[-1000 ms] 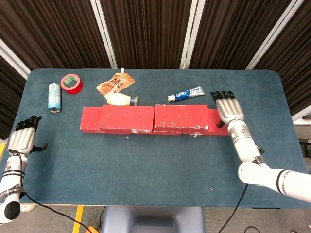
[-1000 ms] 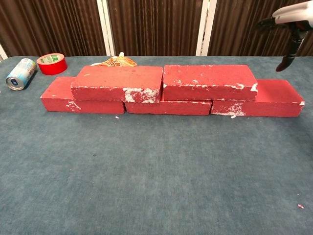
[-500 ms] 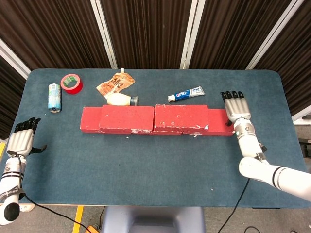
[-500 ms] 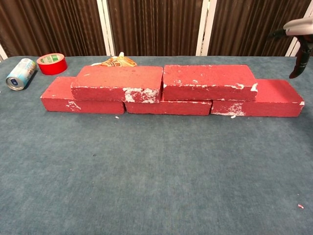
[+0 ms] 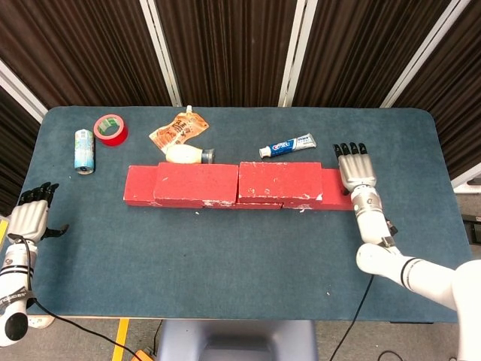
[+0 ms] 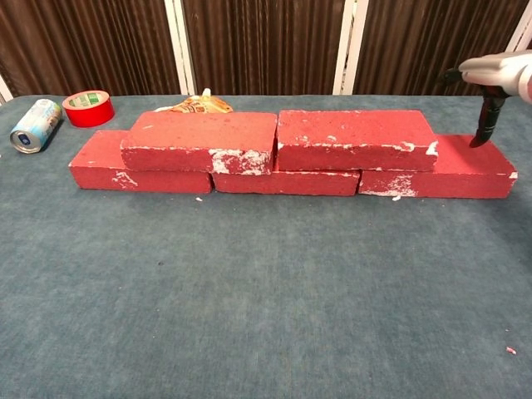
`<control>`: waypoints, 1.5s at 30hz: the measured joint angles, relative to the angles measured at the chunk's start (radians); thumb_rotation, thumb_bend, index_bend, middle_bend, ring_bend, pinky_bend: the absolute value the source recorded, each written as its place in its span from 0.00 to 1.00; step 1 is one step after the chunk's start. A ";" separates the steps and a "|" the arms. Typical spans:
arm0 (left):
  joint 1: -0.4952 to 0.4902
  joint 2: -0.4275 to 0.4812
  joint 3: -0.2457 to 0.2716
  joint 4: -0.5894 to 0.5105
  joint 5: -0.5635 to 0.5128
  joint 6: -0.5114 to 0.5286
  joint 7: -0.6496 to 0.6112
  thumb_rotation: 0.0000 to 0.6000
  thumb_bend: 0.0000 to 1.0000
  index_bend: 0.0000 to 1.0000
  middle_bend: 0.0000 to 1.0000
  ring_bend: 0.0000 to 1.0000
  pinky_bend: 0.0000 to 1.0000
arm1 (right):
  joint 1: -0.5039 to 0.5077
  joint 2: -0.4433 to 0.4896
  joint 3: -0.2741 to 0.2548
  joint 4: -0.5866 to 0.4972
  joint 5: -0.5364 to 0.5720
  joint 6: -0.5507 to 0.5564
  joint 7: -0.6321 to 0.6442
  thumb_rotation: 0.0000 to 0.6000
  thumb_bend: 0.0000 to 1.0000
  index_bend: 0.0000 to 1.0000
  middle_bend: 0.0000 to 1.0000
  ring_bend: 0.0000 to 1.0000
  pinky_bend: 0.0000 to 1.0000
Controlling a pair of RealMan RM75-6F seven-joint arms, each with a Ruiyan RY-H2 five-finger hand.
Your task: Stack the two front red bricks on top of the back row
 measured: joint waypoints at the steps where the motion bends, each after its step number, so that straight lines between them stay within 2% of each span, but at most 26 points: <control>1: 0.000 0.001 0.000 -0.009 0.000 0.002 0.002 1.00 0.26 0.00 0.00 0.00 0.02 | 0.000 -0.008 0.004 0.006 -0.004 0.003 -0.002 1.00 0.00 0.07 0.16 0.02 0.00; 27: 0.011 0.007 -0.003 -0.008 -0.013 0.002 0.009 1.00 0.26 0.00 0.00 0.00 0.02 | -0.004 -0.172 0.100 0.145 -0.078 0.000 -0.021 1.00 0.00 0.07 0.16 0.02 0.00; 38: 0.013 0.008 -0.006 0.006 -0.016 -0.005 0.002 1.00 0.26 0.00 0.00 0.00 0.02 | -0.007 -0.190 0.127 0.156 -0.080 -0.014 -0.038 1.00 0.00 0.07 0.16 0.02 0.00; 45: 0.013 0.014 -0.007 -0.005 -0.013 -0.001 0.010 1.00 0.26 0.00 0.00 0.00 0.02 | -0.016 -0.157 0.135 0.116 -0.075 -0.004 -0.058 1.00 0.00 0.07 0.16 0.02 0.00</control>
